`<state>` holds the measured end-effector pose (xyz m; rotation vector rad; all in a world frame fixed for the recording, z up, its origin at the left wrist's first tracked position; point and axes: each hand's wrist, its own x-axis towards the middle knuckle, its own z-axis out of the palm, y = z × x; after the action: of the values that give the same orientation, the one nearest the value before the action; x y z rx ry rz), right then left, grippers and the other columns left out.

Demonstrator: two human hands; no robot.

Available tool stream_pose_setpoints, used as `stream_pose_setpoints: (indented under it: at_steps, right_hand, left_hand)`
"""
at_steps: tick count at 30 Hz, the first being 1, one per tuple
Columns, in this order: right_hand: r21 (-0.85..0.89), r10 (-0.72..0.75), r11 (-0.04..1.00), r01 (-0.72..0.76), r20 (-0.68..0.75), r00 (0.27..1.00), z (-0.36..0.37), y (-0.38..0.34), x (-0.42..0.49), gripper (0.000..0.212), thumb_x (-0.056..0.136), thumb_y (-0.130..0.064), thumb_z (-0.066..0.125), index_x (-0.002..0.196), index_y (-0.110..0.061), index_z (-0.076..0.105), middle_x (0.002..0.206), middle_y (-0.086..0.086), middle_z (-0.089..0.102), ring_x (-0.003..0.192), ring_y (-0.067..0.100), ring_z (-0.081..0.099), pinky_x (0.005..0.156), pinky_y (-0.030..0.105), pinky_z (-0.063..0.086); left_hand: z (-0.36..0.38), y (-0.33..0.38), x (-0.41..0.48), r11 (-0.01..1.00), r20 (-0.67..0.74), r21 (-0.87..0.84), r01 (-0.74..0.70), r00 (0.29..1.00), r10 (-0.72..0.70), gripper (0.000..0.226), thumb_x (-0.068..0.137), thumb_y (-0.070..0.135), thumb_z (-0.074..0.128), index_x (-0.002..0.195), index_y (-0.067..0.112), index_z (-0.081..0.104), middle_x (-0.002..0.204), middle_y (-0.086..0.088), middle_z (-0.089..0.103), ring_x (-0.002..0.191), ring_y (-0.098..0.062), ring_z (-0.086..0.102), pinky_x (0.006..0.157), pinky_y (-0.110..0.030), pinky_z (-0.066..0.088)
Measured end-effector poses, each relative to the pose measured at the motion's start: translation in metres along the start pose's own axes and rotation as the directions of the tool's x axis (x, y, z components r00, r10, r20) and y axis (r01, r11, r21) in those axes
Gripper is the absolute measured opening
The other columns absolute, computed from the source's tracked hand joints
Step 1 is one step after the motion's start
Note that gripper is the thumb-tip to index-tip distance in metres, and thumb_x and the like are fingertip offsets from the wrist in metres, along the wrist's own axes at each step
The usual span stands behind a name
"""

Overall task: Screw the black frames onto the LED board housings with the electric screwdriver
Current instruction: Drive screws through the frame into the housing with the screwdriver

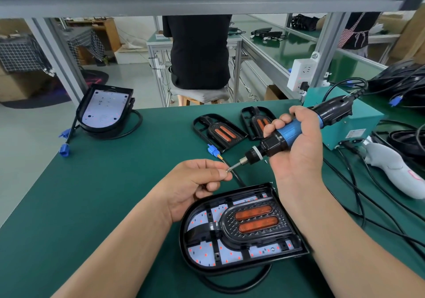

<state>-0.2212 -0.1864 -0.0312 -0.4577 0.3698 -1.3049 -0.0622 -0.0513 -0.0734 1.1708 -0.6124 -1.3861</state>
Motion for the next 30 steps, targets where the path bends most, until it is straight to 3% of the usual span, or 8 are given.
stream_pose_setpoints:
  at_steps: [8,12,17,26,30]
  right_hand:
    - [-0.07,-0.032,0.997,0.035,0.048,0.998,-0.001,0.0,-0.002,0.01,0.098,-0.014,0.068,0.095,-0.013,0.058,0.076,0.001,0.056,0.062,0.015,0.056,0.065,0.032,0.055]
    - [-0.131,-0.066,0.989,0.075,0.073,0.995,-0.001,0.0,-0.004,0.018,0.103,-0.023,0.069,0.105,-0.013,0.054,0.079,0.0,0.056,0.066,0.014,0.057,0.071,0.032,0.057]
    - [-0.175,-0.018,0.984,0.033,0.083,0.996,-0.004,0.002,-0.005,0.023,0.103,-0.028,0.07,0.107,-0.014,0.052,0.082,0.0,0.057,0.071,0.014,0.058,0.075,0.032,0.057]
    - [-0.095,0.015,0.995,-0.017,-0.021,1.0,-0.014,0.003,-0.005,0.028,0.101,-0.03,0.073,0.111,-0.012,0.054,0.082,0.001,0.058,0.071,0.016,0.059,0.076,0.035,0.057]
    - [-0.052,0.002,0.999,-0.004,-0.024,1.0,-0.016,0.001,-0.004,0.027,0.101,-0.033,0.072,0.103,-0.012,0.056,0.081,0.001,0.058,0.07,0.016,0.058,0.077,0.035,0.055]
  left_hand:
    - [0.003,0.001,-0.002,0.997,-0.037,0.071,-0.018,0.999,0.02,0.026,0.085,-0.007,0.077,0.078,0.017,0.084,0.094,-0.016,0.076,0.052,-0.006,0.048,0.041,-0.013,0.032]
    - [0.002,0.002,-0.002,0.993,-0.052,0.11,-0.047,0.997,0.053,0.025,0.084,-0.007,0.079,0.078,0.017,0.084,0.09,-0.016,0.073,0.054,-0.007,0.047,0.043,-0.014,0.029]
    - [-0.002,0.001,-0.002,0.991,-0.054,0.122,-0.048,0.997,0.055,0.025,0.085,-0.009,0.078,0.079,0.015,0.083,0.094,-0.02,0.075,0.053,-0.008,0.046,0.044,-0.015,0.029]
    - [-0.006,0.002,-0.002,0.986,-0.018,0.164,-0.043,0.999,0.046,0.018,0.092,-0.004,0.072,0.109,0.001,0.071,0.097,-0.016,0.077,0.058,-0.008,0.047,0.046,-0.014,0.034]
    - [-0.008,0.003,-0.004,0.99,0.031,0.136,-0.042,0.999,0.038,0.027,0.087,0.014,0.077,0.111,0.002,0.075,0.094,-0.013,0.073,0.061,-0.007,0.049,0.047,-0.013,0.036]
